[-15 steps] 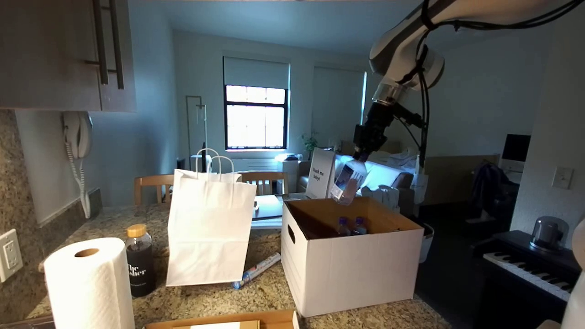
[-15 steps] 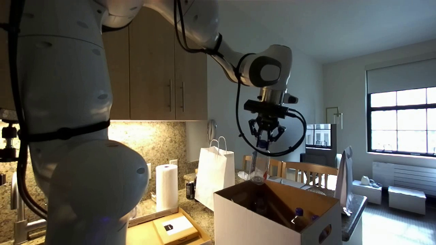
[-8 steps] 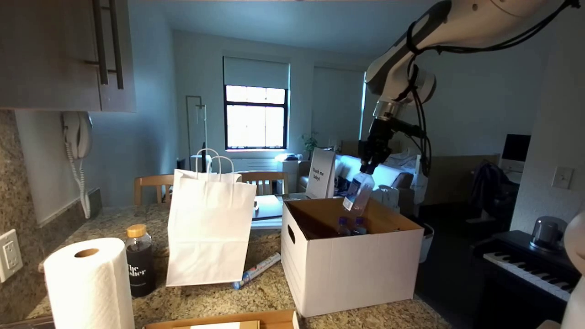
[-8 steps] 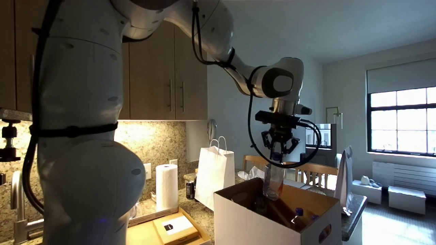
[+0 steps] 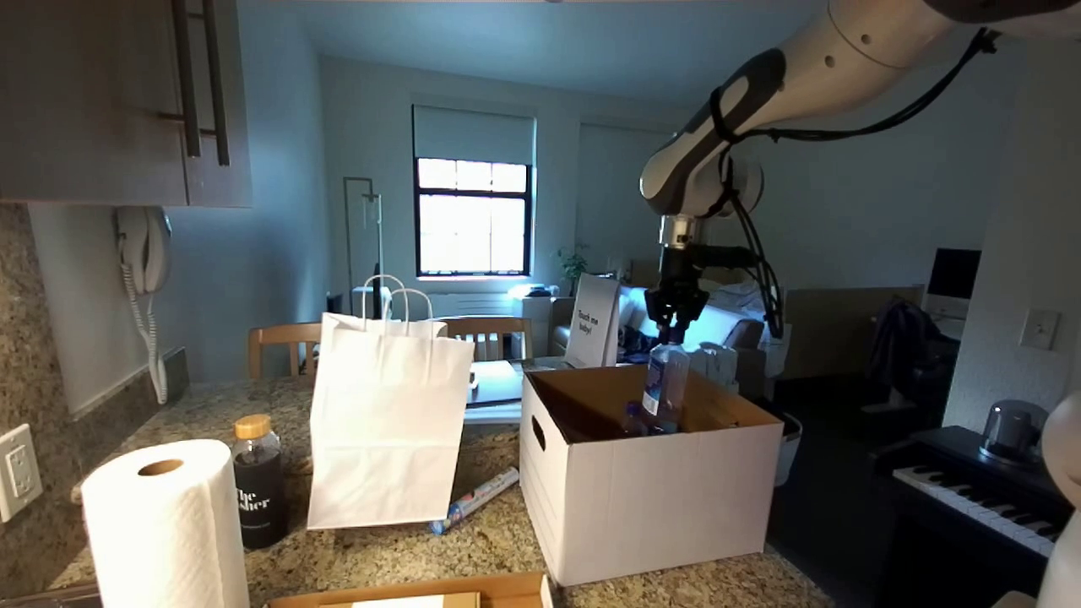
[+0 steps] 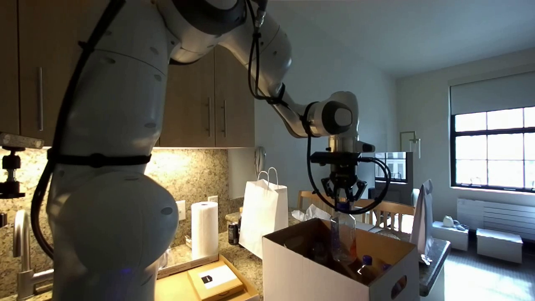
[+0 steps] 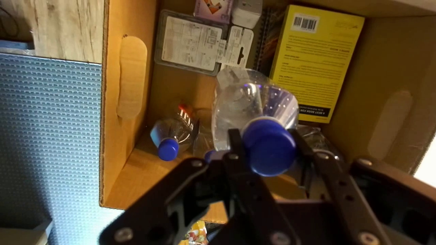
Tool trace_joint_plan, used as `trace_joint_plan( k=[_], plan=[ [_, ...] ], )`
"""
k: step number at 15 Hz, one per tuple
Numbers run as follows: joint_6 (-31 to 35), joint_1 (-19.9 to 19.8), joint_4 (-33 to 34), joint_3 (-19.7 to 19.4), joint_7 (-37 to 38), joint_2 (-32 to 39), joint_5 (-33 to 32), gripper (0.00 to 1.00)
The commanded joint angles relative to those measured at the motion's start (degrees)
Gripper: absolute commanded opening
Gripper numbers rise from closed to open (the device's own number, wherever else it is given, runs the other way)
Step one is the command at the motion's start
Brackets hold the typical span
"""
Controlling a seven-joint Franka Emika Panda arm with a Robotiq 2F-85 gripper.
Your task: Place four empty water bottles inside the white storage box on the right
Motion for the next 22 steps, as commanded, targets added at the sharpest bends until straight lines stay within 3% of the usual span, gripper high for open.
trace_joint_plan(
  k=[1,11,12,13,17,18,22],
  plan=[
    [3.5,-1.0,0.5,1.7,-0.4,3.6,0.0,0.13],
    [5.0,-5.1,2.0,4.7,-5.2,13.0,7.0,0.15],
    [4.0,-4.2,2.1,4.1,-2.7,13.1,4.6,0.15],
    [4.1,-4.4,2.2,4.2,-2.8,13.5,4.7,0.35],
    [4.1,-4.3,2.3,4.4,-2.8,13.6,4.7,0.35],
    [4.1,-4.3,2.3,4.4,-2.8,13.6,4.7,0.15],
    [3.6,-3.7,4.0,4.9,-1.8,16.0,4.1,0.15]
  ],
)
